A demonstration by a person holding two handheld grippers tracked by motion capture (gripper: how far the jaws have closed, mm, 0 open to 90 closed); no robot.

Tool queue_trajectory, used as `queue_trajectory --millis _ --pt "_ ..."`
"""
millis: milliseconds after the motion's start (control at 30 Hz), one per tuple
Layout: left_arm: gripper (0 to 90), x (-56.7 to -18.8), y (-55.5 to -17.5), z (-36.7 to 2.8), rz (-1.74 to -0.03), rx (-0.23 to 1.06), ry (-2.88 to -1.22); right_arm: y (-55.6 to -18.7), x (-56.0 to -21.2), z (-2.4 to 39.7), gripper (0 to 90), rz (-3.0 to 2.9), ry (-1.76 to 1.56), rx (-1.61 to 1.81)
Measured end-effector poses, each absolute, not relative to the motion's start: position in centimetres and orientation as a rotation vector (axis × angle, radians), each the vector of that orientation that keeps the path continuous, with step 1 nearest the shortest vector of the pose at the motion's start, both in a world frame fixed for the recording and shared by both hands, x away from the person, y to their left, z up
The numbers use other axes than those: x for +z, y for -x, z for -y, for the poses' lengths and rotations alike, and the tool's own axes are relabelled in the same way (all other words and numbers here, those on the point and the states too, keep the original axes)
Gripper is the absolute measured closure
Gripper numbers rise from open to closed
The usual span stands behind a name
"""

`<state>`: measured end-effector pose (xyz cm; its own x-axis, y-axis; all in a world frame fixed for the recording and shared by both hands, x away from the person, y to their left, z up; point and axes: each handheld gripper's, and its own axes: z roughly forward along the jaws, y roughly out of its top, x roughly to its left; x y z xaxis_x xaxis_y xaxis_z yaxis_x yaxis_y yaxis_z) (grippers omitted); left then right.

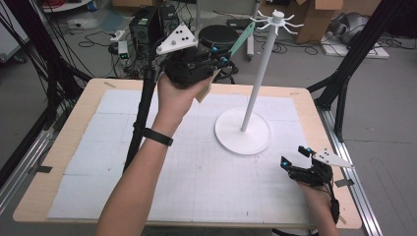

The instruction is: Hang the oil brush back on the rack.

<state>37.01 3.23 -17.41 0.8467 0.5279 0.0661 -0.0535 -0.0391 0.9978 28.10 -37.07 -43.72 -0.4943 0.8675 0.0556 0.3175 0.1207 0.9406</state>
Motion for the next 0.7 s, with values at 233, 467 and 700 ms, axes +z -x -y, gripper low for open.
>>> queue_trajectory --millis 233,467,700 --pt "80.5 -17.49 -36.99 -2.95 -0.378 0.484 -1.553 -28.12 -43.76 37.07 15.1 -1.88 -1.146 1.374" --pt "80.4 -17.53 -37.17 -2.89 -0.38 0.484 -1.554 -28.11 -43.77 37.05 15.1 -1.887 -1.149 1.368" --pt "80.4 -17.58 -37.35 -2.6 -0.375 0.488 -1.555 -28.13 -43.79 37.06 15.1 -1.886 -1.149 1.373"
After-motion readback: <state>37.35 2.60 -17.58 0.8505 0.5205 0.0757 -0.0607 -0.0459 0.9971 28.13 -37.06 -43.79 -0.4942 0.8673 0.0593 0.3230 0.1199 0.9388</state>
